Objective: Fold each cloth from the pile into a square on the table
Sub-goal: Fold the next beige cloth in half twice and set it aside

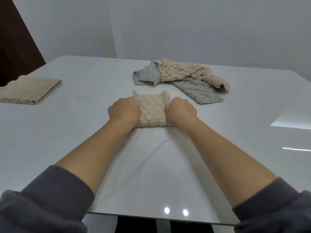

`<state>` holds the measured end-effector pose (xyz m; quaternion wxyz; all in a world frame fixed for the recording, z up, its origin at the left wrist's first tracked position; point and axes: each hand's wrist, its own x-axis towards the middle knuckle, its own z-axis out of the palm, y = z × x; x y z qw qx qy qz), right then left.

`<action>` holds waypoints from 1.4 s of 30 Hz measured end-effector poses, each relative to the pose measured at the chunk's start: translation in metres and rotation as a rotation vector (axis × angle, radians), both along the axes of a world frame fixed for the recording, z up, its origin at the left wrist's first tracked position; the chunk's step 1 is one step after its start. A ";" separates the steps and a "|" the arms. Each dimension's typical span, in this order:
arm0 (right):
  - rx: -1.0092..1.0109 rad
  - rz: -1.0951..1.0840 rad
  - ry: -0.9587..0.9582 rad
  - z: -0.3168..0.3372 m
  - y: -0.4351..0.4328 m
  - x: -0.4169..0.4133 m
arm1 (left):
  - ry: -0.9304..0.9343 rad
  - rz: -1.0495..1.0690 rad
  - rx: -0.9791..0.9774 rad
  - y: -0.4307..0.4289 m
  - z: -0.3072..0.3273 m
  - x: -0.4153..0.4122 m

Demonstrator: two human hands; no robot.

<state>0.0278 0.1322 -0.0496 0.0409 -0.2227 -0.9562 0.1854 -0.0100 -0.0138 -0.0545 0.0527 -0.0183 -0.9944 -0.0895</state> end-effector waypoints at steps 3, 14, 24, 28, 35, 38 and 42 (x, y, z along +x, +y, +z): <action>-0.007 0.007 -0.019 0.003 0.000 -0.003 | -0.017 0.004 -0.073 0.002 0.000 -0.004; -0.012 0.038 -0.017 0.003 0.005 -0.005 | -0.097 0.066 -0.134 0.005 0.003 -0.001; 0.055 0.082 0.011 0.000 0.006 -0.002 | 0.030 -0.314 -0.071 -0.002 0.027 -0.014; 0.029 0.089 0.043 0.001 0.008 0.003 | -0.071 -0.357 -0.077 0.016 0.021 -0.026; -0.327 0.271 0.158 -0.004 0.034 0.031 | -0.571 -0.337 0.196 -0.013 0.033 -0.021; -0.429 0.380 0.223 -0.006 0.037 0.037 | -0.549 -0.357 0.392 -0.021 0.025 -0.009; -0.545 0.407 0.309 -0.007 0.035 0.038 | -0.420 -0.223 0.800 -0.019 0.010 0.001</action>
